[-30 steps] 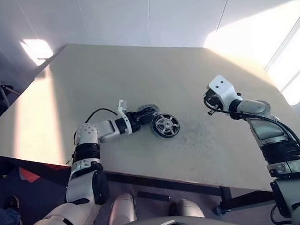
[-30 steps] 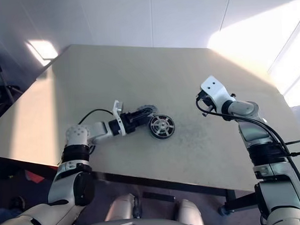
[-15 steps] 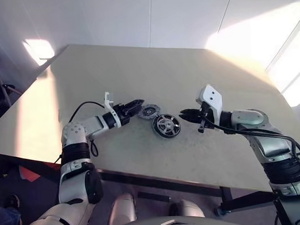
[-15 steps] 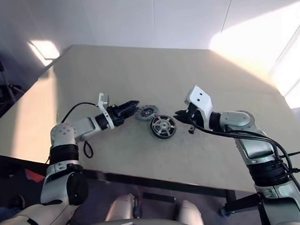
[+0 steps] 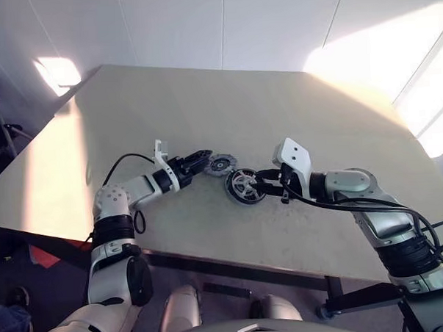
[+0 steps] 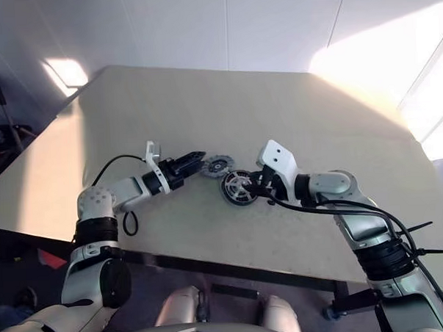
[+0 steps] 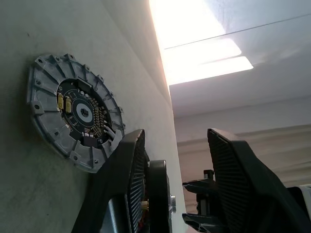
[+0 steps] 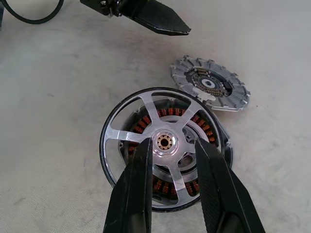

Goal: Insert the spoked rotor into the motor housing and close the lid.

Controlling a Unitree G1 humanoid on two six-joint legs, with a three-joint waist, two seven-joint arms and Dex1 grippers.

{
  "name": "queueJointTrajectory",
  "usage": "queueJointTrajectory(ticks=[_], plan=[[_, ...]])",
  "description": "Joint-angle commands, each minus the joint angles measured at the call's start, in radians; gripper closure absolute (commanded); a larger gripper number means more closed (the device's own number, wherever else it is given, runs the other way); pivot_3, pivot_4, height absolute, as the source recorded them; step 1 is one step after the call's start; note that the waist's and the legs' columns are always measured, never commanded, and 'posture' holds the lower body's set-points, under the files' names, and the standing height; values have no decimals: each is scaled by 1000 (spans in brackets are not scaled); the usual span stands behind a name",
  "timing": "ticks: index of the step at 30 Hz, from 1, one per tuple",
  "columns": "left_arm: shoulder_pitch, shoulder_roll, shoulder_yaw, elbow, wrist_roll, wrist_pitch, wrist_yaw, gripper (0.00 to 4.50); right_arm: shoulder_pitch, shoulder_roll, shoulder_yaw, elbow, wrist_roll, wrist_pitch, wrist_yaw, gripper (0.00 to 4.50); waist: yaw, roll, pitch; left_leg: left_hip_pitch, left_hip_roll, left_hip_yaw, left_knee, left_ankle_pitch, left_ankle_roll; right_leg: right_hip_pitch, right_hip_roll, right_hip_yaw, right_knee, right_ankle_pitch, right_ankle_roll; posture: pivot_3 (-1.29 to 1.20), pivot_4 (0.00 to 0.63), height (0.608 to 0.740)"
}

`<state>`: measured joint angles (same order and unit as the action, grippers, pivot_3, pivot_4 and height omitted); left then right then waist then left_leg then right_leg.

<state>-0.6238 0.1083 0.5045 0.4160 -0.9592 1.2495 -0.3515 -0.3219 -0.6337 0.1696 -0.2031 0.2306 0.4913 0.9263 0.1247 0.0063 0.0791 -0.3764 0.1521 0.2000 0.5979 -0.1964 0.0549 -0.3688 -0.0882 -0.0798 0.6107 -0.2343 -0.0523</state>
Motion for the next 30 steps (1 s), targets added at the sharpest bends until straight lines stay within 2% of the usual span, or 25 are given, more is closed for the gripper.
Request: queueJointTrajectory(ticks=[1, 19, 20, 23, 30], plan=[[-4, 8, -4, -23, -6, -15, 1, 2305, -14, 4, -11, -34, 17, 1, 1, 3005, 0, 0, 0, 0, 0, 0, 0, 0, 0, 0, 0, 0, 0, 0, 0, 0, 0, 740], [3, 26, -23, -42, -3, -32, 10, 2305, -21, 53, 19, 48, 6, 10, 1, 3005, 0, 0, 0, 0, 0, 0, 0, 0, 0, 0, 0, 0, 0, 0, 0, 0, 0, 740], [4, 25, -25, -44, -3, -33, 11, 2305, -22, 52, 16, 46, 9, 10, 4, 3396, 0, 0, 0, 0, 0, 0, 0, 0, 0, 0, 0, 0, 0, 0, 0, 0, 0, 740], [9, 25, -32, -50, -2, -35, 13, 2305, -33, 51, 0, 40, 18, 8, 3, 4146, 0, 0, 0, 1, 0, 0, 0, 0, 0, 1, 0, 0, 0, 0, 0, 0, 0, 740], [9, 25, -40, -44, 0, -45, 16, 2305, -87, 58, -29, 17, 33, 13, -15, 4146, 0, 0, 0, 1, 0, 0, 0, 0, -1, 1, 0, 0, 0, 0, 0, 0, 0, 740]])
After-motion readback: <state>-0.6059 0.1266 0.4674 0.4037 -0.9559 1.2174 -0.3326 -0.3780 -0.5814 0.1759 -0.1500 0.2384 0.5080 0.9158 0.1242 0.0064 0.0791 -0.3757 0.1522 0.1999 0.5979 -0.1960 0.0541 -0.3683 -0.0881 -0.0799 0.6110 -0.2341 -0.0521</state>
